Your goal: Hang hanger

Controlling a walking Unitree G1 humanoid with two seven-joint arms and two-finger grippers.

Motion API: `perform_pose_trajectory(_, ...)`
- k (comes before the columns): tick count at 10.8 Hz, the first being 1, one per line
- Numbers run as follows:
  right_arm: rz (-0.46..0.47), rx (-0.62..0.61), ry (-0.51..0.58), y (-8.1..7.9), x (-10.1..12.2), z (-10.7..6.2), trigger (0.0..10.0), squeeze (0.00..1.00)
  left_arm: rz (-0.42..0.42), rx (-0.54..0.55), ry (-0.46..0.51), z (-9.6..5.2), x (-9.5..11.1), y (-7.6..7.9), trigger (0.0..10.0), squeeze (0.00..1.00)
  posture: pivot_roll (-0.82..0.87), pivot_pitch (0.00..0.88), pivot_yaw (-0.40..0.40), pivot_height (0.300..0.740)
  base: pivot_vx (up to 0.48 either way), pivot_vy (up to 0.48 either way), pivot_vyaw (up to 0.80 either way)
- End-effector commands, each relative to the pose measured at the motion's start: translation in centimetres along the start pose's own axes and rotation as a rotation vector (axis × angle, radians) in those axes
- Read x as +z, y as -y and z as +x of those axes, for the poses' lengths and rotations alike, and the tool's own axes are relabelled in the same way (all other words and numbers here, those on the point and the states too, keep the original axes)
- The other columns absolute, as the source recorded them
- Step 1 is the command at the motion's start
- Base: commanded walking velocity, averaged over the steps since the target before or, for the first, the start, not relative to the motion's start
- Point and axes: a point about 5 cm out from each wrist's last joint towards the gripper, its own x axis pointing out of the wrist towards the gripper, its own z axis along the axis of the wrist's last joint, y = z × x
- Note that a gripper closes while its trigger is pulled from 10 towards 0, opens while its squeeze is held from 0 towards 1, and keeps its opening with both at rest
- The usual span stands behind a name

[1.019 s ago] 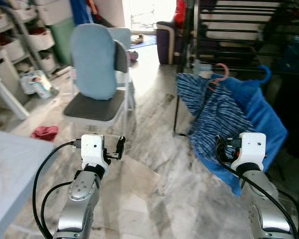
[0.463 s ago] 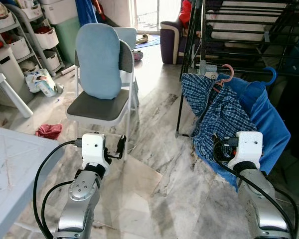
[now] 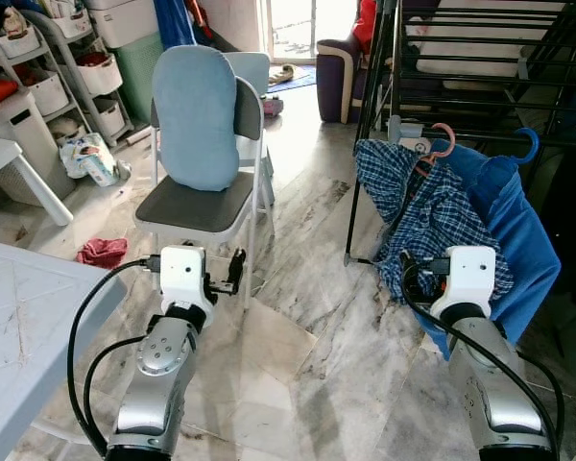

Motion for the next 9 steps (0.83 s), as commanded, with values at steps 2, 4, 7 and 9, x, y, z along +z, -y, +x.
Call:
perform_pose_trajectory(2,0.002,0.03,-0.001,-0.2,0.2,0.4,10.0,0.0,0.003,0.014,0.006,-0.1,0.1,0.1,10.0,0.0,-0.07,0.0,0.03,0.74,0.0,0.0,0.0)
perform_pose_trajectory(4,-0.011,0.065,0.007,-0.8,0.3,0.3,10.0,0.0,0.008,0.023,0.007,-0.3,0.0,-0.3,10.0,0.0,-0.08,0.0,0.026,0.74,0.0,0.0,0.0)
perform_pose_trajectory(7,0.006,0.054,-0.005,-1.0,-0.2,-0.4,10.0,0.0,-0.055,-0.069,-0.013,-0.4,-0.2,0.4,10.0,0.0,-0.1,0.0,0.047,0.74,0.0,0.0,0.0)
perform_pose_trajectory(9,0.013,0.041,-0.008,-0.8,-0.3,-0.5,10.0,0.0,-0.063,-0.093,-0.018,-0.3,-0.4,1.1,10.0,0.0,-0.11,0.0,0.058,0.74,0.0,0.0,0.0)
